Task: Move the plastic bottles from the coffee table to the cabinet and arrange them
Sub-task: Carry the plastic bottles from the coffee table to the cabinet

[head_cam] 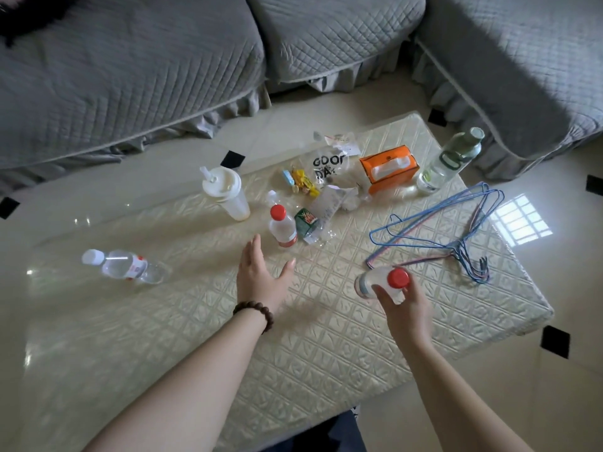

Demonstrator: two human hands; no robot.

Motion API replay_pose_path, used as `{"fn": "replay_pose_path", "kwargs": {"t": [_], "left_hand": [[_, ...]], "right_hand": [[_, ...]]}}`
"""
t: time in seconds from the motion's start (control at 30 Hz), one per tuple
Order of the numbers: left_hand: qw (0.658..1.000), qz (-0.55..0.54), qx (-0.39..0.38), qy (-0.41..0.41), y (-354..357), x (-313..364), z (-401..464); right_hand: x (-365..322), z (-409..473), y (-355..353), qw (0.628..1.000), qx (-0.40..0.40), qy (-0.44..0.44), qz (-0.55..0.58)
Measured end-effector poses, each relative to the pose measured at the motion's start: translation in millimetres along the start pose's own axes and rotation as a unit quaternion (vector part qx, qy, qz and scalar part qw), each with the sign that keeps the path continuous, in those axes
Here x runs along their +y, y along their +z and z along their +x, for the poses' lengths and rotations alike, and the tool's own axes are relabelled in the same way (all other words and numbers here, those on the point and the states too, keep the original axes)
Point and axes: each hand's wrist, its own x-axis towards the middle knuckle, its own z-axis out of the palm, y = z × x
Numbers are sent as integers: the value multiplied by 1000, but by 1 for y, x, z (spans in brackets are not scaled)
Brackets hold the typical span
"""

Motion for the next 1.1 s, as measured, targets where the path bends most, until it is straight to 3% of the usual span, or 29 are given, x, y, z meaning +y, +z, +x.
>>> {"fn": "replay_pose_path", "kwargs": {"t": [0.23,0.5,1.1], "left_hand": [[993,-113,-13,-28,20,8,72],[996,-88,-13,-3,38,7,93],[989,-57,-50,124,-126,64,-71]], "right_hand": [[-35,27,41,998,11,-63,22],[-29,29,51,997,14,-64,40],[-111,-82,-70,998,38,-48,-9]]}}
